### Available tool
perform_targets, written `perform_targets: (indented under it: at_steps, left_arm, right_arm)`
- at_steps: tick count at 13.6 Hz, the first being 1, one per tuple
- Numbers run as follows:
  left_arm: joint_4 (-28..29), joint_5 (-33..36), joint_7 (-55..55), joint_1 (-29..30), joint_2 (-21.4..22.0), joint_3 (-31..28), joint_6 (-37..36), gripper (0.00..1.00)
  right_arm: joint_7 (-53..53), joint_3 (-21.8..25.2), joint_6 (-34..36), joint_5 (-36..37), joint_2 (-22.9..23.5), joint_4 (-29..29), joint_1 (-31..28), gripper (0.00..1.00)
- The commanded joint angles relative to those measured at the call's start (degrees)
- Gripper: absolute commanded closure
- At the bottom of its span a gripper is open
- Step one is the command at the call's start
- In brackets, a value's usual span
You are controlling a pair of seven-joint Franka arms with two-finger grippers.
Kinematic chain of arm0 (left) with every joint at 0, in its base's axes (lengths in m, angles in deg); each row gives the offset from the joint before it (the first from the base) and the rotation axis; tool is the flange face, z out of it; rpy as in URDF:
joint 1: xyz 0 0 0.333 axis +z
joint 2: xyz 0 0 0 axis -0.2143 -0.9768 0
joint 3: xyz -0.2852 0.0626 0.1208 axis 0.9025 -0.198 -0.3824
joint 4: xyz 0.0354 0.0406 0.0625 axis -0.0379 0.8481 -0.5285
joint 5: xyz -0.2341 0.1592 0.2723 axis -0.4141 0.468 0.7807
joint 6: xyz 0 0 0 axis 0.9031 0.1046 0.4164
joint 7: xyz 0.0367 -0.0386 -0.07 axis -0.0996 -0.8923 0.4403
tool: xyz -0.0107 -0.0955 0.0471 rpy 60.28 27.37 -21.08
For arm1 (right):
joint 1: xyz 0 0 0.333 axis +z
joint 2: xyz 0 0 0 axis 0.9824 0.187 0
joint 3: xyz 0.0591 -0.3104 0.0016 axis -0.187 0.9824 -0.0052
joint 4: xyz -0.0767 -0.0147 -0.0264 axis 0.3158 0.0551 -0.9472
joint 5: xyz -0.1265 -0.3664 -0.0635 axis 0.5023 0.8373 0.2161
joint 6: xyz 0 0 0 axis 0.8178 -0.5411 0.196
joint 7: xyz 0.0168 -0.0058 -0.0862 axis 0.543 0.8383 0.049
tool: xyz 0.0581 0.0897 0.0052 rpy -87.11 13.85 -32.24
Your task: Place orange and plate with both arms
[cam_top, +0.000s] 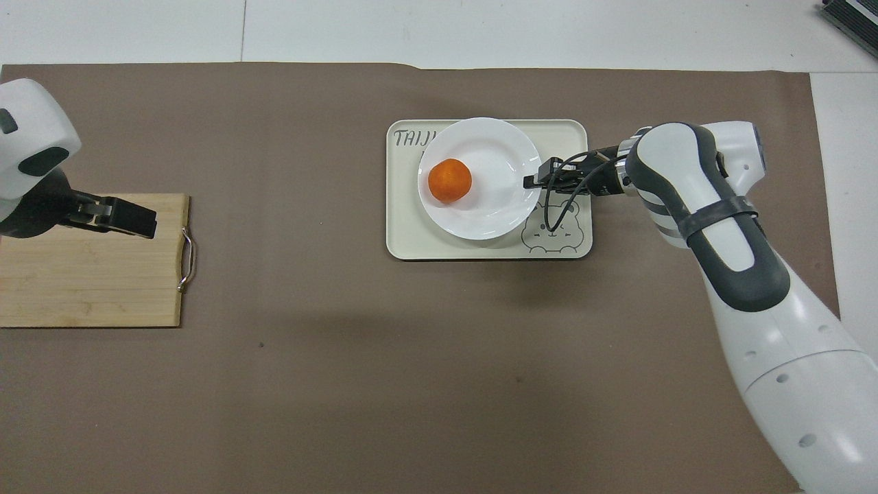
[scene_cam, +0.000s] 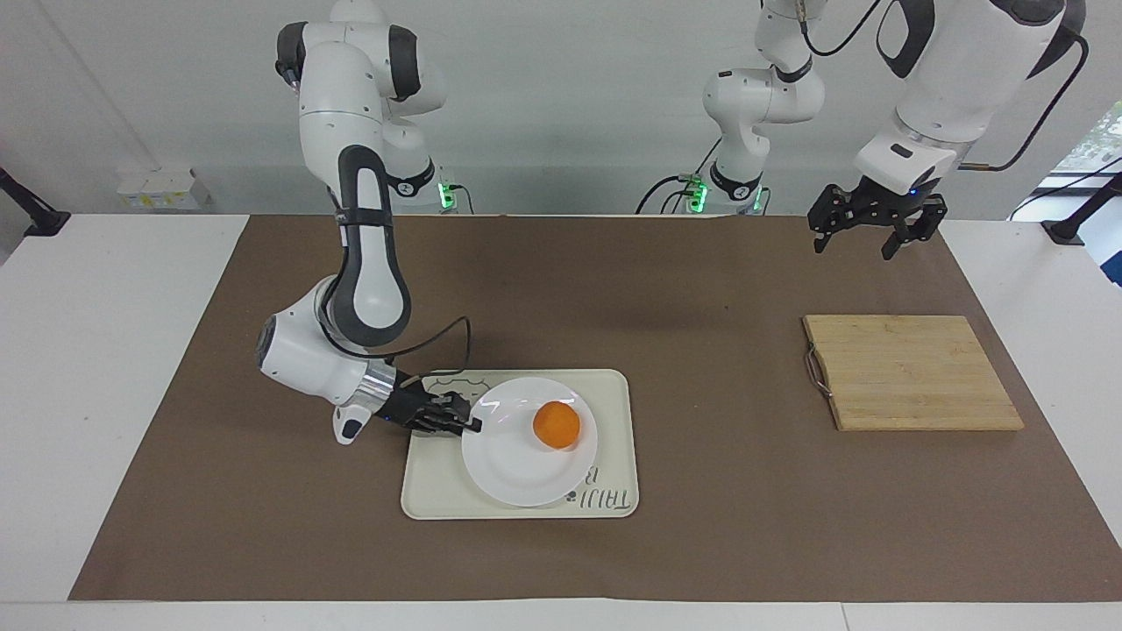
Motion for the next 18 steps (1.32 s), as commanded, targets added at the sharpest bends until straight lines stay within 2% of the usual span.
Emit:
perform_targets:
  at_steps: [1, 5, 10, 14, 18]
  left_arm:
    - [1.4, -0.7, -0.4, 1.1, 1.3, 0.6, 0.0, 0.0]
    - [1.4, -0.6, -0.4, 1.1, 1.3, 0.6, 0.0, 0.0]
    - [1.4, -0.6, -0.4, 1.1, 1.3, 0.6, 0.0, 0.0]
    - [1.4, -0.6, -0.4, 1.1, 1.3, 0.6, 0.0, 0.0]
    - [1.4, -0.6, -0.4, 1.1, 1.3, 0.6, 0.0, 0.0]
  right_arm:
    - [3.6, -0.2, -0.3, 7.3, -3.9, 1.6, -0.3, 0.0]
    - [11.6, -0.1, -0.1, 25.4, -9.8, 1.5, -0.3, 0.0]
    - [21.9, -0.1, 7.1, 44.6, -18.9, 1.3, -0.5, 0.0]
    - [23.8, 1.0, 15.6, 51.4, -24.3, 1.0, -1.5, 0.0]
    - [24.7, 0.9, 22.9, 53.3, -30.2, 1.1, -5.6, 0.0]
